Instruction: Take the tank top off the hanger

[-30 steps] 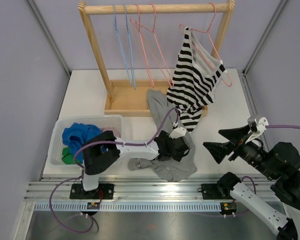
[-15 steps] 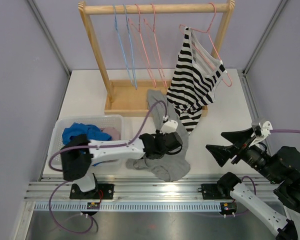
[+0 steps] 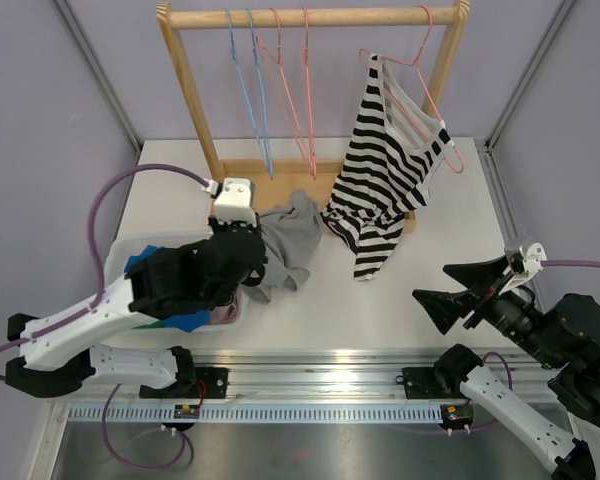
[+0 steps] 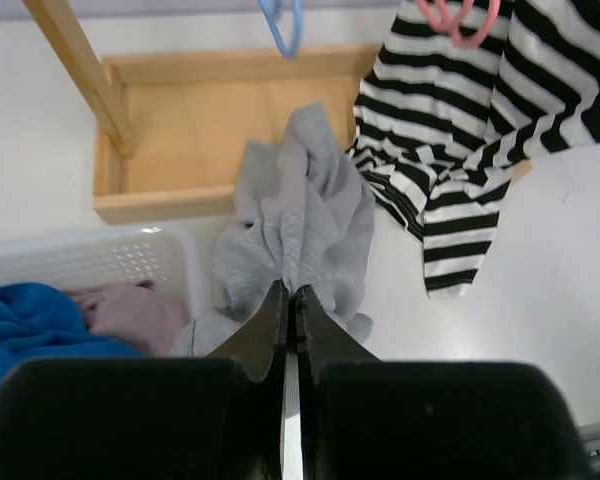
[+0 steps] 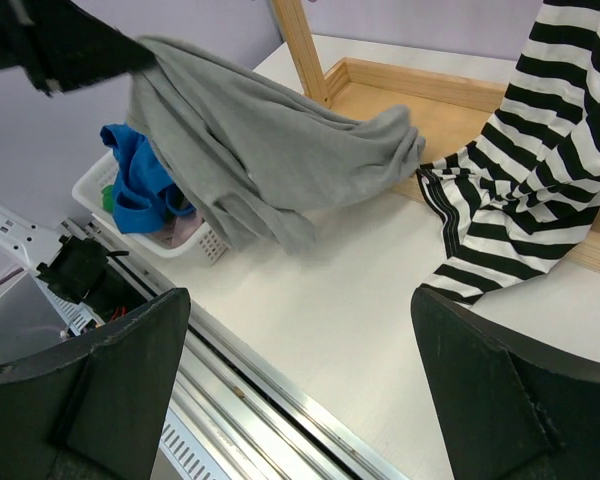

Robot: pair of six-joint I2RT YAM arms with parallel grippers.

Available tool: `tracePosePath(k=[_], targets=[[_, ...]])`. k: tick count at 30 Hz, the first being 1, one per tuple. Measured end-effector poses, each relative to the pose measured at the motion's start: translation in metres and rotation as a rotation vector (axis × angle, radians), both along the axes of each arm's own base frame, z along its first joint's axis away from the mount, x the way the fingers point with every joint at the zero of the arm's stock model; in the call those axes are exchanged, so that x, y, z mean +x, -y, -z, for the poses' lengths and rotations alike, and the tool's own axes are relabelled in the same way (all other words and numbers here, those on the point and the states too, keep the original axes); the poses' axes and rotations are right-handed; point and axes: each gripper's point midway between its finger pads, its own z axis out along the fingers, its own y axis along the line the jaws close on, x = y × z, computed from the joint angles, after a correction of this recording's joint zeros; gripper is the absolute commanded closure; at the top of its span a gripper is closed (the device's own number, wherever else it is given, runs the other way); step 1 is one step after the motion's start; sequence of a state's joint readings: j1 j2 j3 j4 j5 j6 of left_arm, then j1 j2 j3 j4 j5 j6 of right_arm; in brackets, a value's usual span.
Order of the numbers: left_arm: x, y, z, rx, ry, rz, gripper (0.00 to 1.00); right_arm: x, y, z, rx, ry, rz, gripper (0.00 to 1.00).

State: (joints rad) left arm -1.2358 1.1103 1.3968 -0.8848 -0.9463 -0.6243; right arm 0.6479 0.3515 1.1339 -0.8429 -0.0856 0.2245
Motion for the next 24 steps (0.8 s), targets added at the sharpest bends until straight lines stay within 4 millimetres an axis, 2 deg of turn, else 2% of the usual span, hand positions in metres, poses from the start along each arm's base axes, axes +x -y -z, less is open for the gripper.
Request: tracePosePath(k=[8,15,19,24], targets=[[-0.010,-0.046,-0.092,-0.055,0.156,0.020,1.00,0.005,0.000,-0.001,-0.007,0.003,0.015,0.01],[-0.012,-0.099,-0.152,-0.074,0.289,-0.066,1.00,0.013,-0.006,0.001,-0.026,-0.007,0.013,0.00],[-0.010,-0.136,-0.177,-0.046,0.353,-0.207,1.00,0.017,-0.008,0.001,-0.032,-0.008,0.013,0.00],[-0.012,-0.170,-0.184,0.039,0.410,-0.351,1.00,0.017,-0.009,0.000,-0.031,-0.005,0.011,0.01]])
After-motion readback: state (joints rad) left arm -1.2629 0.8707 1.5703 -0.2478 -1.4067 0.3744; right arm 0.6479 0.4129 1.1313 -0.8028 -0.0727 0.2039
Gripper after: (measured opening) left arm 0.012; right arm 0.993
